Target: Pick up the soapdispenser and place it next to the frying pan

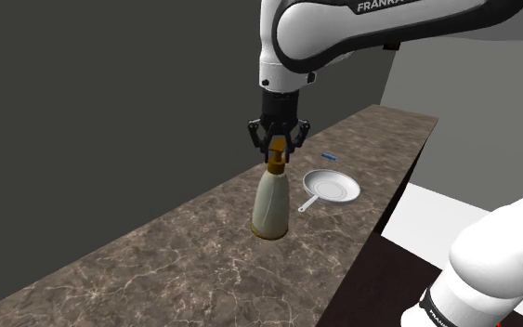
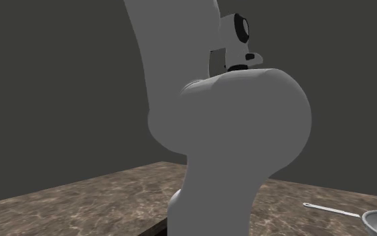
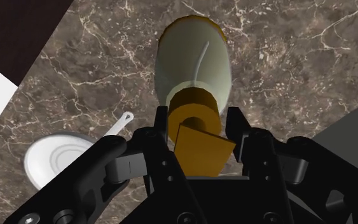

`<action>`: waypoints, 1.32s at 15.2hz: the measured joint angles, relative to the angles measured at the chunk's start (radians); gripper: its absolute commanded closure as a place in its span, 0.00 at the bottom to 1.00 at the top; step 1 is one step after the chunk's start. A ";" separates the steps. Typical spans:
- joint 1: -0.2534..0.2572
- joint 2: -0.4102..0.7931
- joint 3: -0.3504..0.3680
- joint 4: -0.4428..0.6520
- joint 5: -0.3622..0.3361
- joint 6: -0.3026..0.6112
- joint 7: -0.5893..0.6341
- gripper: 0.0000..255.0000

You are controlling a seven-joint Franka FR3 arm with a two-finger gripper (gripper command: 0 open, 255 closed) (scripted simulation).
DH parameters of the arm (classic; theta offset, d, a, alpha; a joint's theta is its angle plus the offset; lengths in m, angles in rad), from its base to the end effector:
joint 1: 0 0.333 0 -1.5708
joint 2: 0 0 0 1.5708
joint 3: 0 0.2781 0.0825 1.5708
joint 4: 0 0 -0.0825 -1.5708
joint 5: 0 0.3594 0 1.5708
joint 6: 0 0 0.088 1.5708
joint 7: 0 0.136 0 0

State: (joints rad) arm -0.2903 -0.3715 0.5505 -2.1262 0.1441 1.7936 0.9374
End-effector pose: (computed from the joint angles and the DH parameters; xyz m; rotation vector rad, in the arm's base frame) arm 0.4242 0.1447 0.4778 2.8838 -1.1216 0.0318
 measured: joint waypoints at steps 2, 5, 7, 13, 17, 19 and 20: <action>-0.013 -0.018 -0.040 -0.023 -0.005 0.003 -0.054 1.00; -0.035 -0.041 -0.099 -0.059 -0.016 0.012 -0.134 1.00; -0.055 -0.027 -0.131 -0.052 -0.033 0.016 -0.178 1.00; -0.111 -0.022 -0.238 -0.066 -0.074 0.029 -0.324 1.00; -0.150 0.012 -0.299 -0.048 -0.104 0.044 -0.411 1.00; -0.171 0.025 -0.331 -0.029 -0.117 0.038 -0.456 1.00; -0.180 0.034 -0.345 -0.029 -0.124 0.047 -0.477 1.00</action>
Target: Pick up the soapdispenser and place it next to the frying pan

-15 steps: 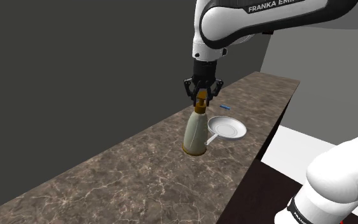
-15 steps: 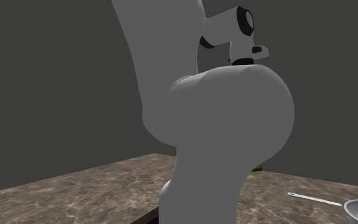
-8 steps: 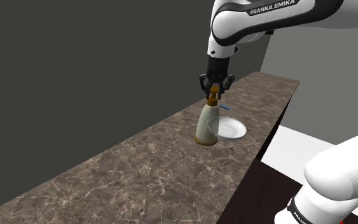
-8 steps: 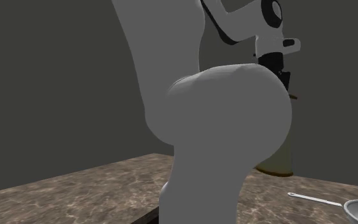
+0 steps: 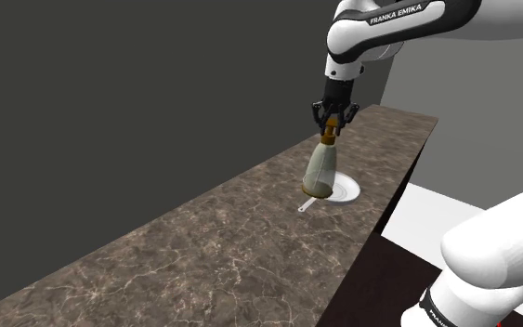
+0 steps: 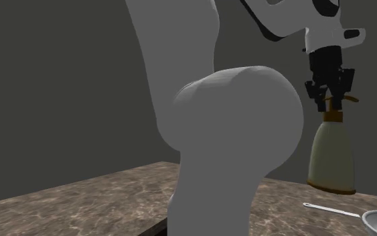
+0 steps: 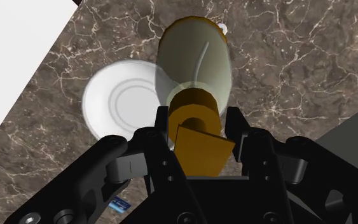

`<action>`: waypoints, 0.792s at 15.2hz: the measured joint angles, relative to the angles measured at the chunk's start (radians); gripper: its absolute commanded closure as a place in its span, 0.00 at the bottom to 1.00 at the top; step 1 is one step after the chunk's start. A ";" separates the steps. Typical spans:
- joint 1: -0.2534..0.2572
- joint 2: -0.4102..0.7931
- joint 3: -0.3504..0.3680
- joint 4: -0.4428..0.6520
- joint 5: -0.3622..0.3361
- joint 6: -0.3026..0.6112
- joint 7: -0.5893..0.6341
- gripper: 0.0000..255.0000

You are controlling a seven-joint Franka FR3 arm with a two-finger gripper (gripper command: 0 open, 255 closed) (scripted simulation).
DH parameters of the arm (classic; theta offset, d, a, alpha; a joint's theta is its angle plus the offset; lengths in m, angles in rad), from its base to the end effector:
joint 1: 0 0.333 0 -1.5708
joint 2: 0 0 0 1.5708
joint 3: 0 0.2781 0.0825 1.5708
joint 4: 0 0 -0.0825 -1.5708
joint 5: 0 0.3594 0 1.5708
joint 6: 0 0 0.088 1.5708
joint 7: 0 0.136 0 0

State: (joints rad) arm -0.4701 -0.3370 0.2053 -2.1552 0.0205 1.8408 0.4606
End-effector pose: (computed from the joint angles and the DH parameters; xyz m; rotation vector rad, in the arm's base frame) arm 0.4329 -0.1102 0.4773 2.8852 -1.1214 0.0318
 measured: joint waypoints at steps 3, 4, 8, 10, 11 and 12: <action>-0.030 0.042 -0.043 0.032 -0.020 0.010 -0.063 1.00; -0.037 0.054 -0.053 0.043 -0.024 0.012 -0.079 1.00; -0.076 0.127 -0.108 0.114 -0.045 0.015 -0.164 1.00; -0.094 0.171 -0.131 0.165 -0.052 0.010 -0.202 1.00; -0.102 0.190 -0.141 0.186 -0.054 0.009 -0.219 1.00; -0.109 0.217 -0.150 0.221 -0.057 0.000 -0.235 1.00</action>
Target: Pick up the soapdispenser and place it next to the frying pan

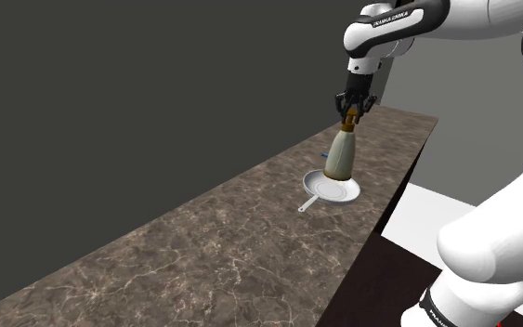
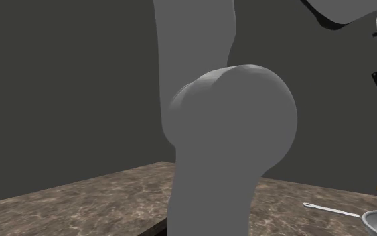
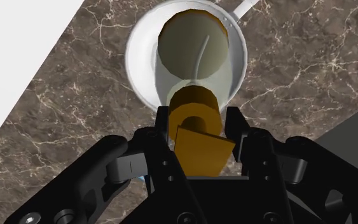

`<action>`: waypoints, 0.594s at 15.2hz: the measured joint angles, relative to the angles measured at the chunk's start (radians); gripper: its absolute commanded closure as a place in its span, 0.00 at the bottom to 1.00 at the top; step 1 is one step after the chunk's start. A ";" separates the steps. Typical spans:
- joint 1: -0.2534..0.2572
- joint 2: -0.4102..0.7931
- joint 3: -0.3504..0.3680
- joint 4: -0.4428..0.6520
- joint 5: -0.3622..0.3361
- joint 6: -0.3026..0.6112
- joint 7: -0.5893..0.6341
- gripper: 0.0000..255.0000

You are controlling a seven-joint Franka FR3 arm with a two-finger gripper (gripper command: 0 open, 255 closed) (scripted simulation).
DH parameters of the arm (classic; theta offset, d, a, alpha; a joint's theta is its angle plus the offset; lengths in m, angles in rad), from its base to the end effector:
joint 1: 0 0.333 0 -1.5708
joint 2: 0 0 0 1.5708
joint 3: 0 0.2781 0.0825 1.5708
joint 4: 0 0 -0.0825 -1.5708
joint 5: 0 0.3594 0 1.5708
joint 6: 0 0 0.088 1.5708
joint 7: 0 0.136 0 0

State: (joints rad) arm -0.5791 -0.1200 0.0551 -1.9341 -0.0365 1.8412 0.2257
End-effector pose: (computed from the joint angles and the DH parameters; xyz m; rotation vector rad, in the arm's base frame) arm 0.4391 -0.2574 0.4789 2.8861 -1.1206 0.0315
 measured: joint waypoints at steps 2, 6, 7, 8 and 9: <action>-0.021 0.048 -0.026 0.044 -0.004 0.006 -0.045 1.00; -0.056 0.148 -0.063 0.165 -0.003 -0.013 -0.118 1.00; -0.064 0.174 -0.070 0.197 -0.002 -0.017 -0.134 1.00; -0.073 0.204 -0.078 0.225 0.000 -0.015 -0.152 1.00; -0.084 0.238 -0.087 0.271 0.002 -0.027 -0.172 1.00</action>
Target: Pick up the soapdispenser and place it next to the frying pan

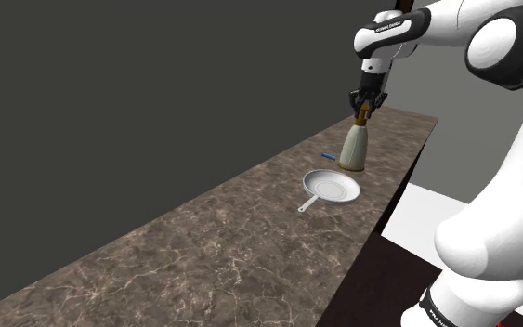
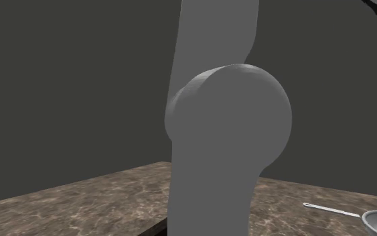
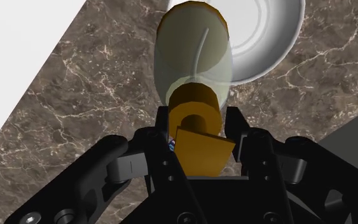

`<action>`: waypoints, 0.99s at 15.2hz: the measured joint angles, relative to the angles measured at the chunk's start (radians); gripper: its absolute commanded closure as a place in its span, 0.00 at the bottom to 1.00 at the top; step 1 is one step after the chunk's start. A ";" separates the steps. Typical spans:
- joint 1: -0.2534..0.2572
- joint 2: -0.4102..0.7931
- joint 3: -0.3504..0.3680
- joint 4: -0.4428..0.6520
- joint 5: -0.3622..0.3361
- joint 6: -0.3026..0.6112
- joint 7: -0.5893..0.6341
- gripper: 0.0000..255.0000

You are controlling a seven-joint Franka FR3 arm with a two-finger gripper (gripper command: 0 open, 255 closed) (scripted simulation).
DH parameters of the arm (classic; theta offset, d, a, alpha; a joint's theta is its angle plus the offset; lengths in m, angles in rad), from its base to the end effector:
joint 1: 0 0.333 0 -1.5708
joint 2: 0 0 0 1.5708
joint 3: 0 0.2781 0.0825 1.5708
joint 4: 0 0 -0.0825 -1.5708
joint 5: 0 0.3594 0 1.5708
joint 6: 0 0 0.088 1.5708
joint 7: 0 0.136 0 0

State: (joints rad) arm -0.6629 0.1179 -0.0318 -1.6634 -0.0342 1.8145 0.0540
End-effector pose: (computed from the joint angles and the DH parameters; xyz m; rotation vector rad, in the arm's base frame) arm 0.4404 -0.3710 0.4722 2.8859 -1.1205 0.0308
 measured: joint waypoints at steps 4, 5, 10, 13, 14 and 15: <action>-0.041 0.116 -0.027 0.164 0.013 -0.045 -0.070 1.00; -0.052 0.154 -0.033 0.219 0.018 -0.061 -0.087 1.00; -0.084 0.244 -0.046 0.318 0.029 -0.070 -0.132 1.00; -0.084 0.244 -0.046 0.276 0.029 -0.028 -0.131 1.00; -0.084 0.242 -0.046 0.260 0.029 -0.014 -0.132 1.00; -0.084 0.243 -0.046 0.249 0.029 -0.002 -0.132 1.00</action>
State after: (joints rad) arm -0.7469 0.3614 -0.0779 -1.4145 -0.0052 1.8128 -0.0780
